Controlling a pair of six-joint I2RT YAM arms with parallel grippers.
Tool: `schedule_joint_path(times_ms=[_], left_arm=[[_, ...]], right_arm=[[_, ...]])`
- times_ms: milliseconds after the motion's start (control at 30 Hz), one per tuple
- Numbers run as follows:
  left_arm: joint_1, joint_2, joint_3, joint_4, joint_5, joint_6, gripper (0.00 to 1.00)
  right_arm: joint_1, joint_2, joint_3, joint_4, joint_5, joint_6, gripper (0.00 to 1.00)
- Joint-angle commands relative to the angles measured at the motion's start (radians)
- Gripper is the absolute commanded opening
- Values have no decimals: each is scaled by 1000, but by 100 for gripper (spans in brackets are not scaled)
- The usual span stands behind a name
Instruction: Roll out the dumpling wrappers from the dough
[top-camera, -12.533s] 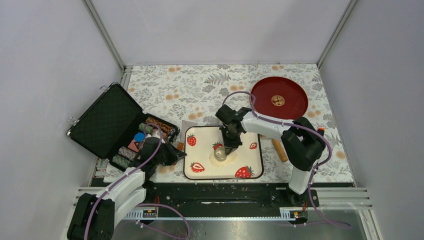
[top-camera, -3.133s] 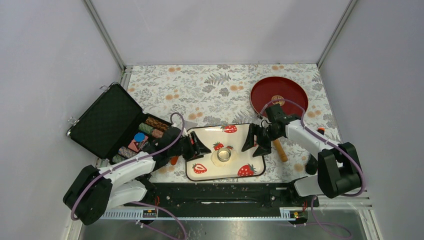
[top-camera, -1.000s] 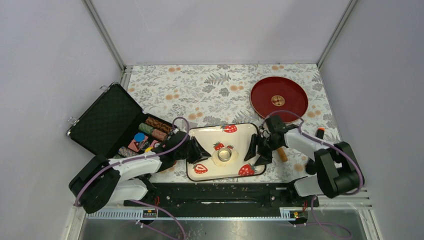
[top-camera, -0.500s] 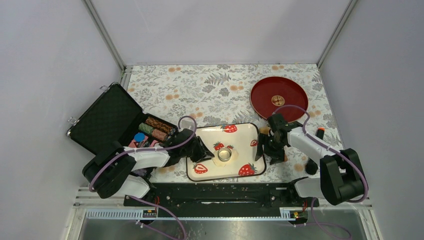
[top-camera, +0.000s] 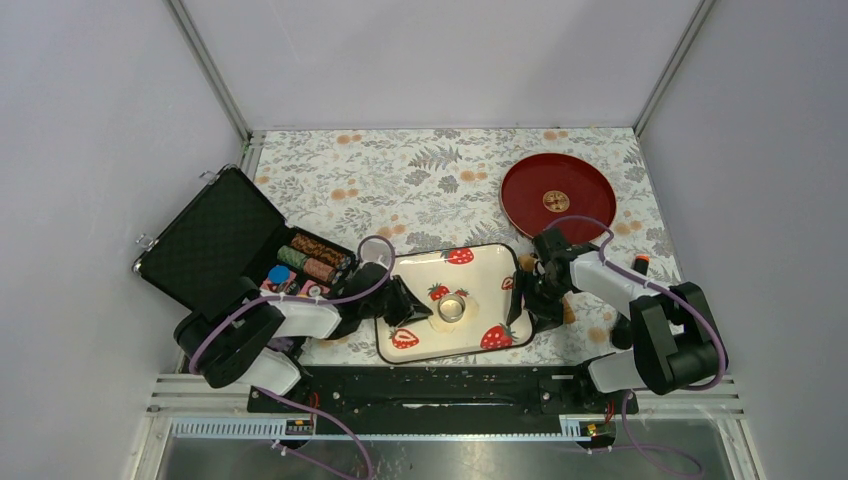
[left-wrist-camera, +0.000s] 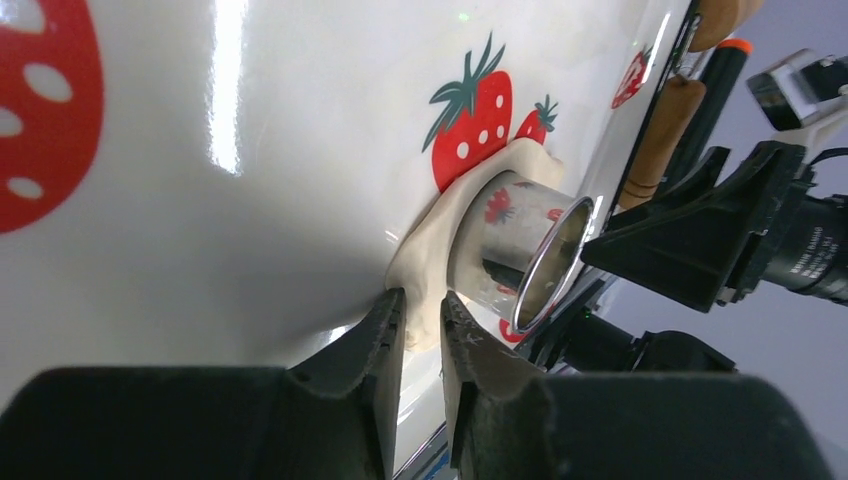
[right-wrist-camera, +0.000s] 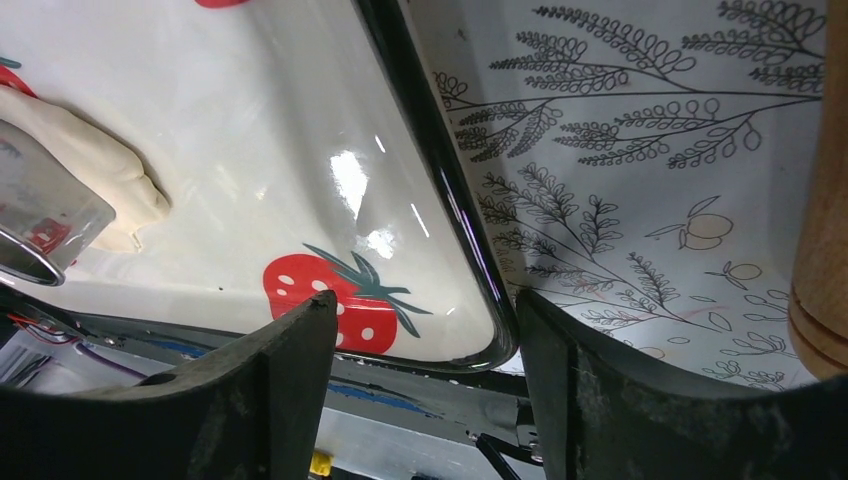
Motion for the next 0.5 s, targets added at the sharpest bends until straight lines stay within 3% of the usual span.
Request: schedule_joint_path(times_ms=[0,300,467], left_arm=[[-9,-18,-53,159,24,-55,19],[-9,-25,-115,441,54,-81,14],[-9,-52,-138,392,27,-82,12]], right_arm=[[0,15,-17,46,-73,9,72],[-1,30,-24,66,-102,7,69],[0,32,-25,67,-101,5,69]])
